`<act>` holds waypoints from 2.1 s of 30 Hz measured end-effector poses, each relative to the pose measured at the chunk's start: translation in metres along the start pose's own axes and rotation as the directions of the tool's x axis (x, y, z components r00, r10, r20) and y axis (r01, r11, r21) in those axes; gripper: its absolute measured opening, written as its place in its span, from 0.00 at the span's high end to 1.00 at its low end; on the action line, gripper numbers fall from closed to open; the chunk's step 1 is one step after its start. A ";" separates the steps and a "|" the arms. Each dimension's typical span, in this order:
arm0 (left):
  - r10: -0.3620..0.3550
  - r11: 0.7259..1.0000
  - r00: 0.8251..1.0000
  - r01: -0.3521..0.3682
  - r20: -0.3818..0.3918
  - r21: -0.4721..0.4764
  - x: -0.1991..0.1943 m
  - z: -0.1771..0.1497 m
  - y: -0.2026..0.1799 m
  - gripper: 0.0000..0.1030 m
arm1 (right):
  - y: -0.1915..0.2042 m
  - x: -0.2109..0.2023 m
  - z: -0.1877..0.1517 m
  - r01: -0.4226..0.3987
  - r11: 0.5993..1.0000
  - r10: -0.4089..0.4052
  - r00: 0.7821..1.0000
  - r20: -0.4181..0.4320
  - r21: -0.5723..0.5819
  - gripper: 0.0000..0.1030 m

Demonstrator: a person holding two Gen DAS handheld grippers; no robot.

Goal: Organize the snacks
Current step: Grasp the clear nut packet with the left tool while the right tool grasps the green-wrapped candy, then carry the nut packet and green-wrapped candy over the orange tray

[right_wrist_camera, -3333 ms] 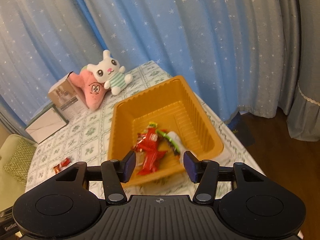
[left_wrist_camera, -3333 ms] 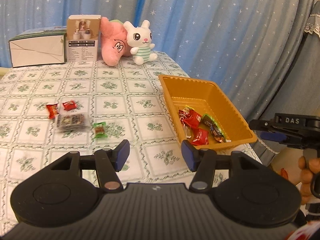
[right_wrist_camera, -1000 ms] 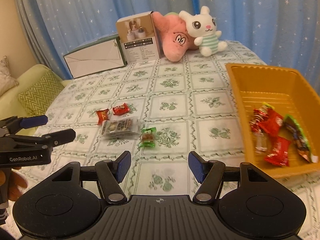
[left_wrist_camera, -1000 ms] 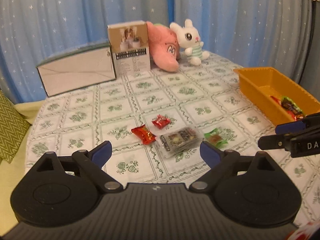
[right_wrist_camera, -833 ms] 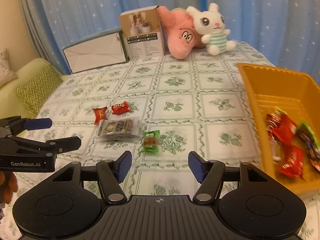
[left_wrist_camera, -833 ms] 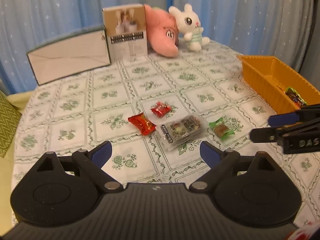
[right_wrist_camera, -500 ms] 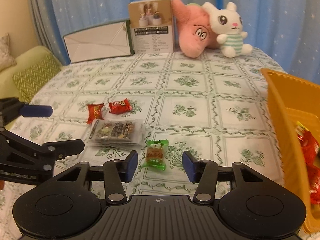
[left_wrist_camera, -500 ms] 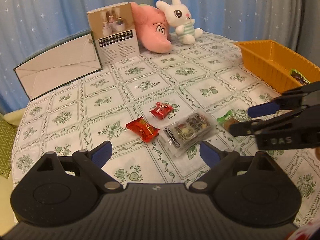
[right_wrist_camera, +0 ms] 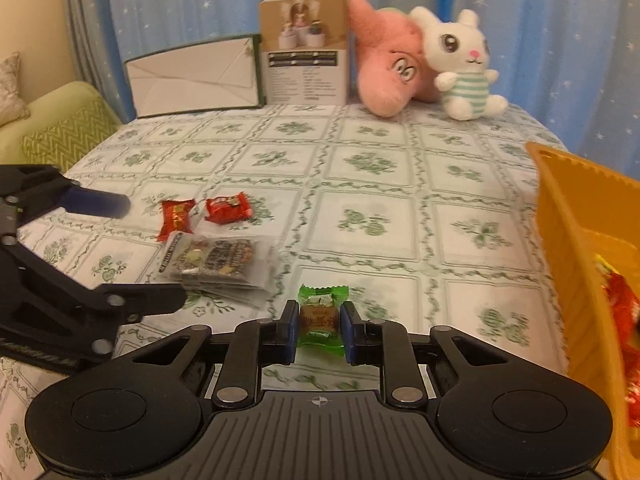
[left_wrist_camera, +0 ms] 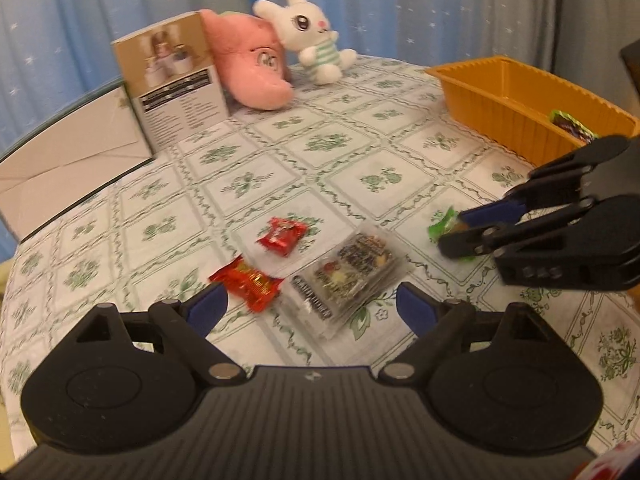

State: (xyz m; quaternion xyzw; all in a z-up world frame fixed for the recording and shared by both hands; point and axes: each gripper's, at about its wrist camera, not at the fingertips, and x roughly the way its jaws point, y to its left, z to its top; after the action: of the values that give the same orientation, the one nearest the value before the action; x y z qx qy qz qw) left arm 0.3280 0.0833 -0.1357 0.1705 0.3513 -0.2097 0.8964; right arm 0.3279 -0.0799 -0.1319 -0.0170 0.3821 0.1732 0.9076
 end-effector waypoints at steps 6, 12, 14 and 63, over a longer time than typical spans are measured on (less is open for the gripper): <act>-0.018 0.994 1.000 0.020 -0.024 0.105 0.022 0.008 -0.011 0.22 | -0.015 -0.022 -0.015 0.021 0.997 -0.020 1.000 -0.014 0.073 0.78; -0.048 0.992 0.997 0.054 -0.052 0.116 0.034 0.014 -0.012 0.30 | -0.025 -0.037 -0.029 0.041 0.992 -0.037 0.999 -0.033 0.123 0.78; -0.065 0.993 0.996 0.071 -0.066 0.093 0.035 0.016 -0.010 0.37 | -0.026 -0.039 -0.031 0.044 0.991 -0.039 0.999 -0.035 0.129 0.78; 0.083 0.901 0.996 -0.081 -0.013 -0.426 -0.161 0.006 -0.165 0.66 | -0.053 -0.220 -0.081 0.087 0.975 -0.093 0.995 0.023 0.206 0.78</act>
State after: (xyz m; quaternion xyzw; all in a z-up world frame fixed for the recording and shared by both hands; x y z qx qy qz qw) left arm 0.1421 -0.0185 -0.0448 -0.0152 0.3787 -0.0904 0.9210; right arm 0.1469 -0.2098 -0.0406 0.0619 0.3821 0.0921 0.9174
